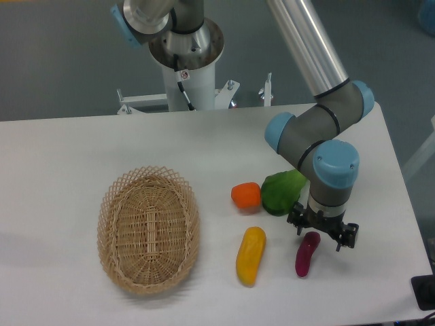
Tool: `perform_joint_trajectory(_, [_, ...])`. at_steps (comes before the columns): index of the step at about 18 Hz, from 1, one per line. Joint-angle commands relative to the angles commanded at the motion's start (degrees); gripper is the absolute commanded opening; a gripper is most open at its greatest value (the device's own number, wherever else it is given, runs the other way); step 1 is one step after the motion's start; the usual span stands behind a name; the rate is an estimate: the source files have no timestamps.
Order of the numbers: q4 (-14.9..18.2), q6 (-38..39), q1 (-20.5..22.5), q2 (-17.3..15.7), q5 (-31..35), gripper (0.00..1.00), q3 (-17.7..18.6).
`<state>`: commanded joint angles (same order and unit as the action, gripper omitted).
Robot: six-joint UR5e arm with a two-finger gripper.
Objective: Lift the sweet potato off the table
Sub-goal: 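Lower the open gripper down over the purple sweet potato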
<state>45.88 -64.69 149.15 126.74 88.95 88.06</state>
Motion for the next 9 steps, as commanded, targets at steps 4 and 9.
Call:
perform_joint_trajectory(4, [-0.09, 0.17, -0.18, 0.00, 0.00, 1.00, 0.09])
perform_joint_trajectory(9, [-5.09, 0.70, -1.32, 1.75, 0.09, 0.90, 0.18])
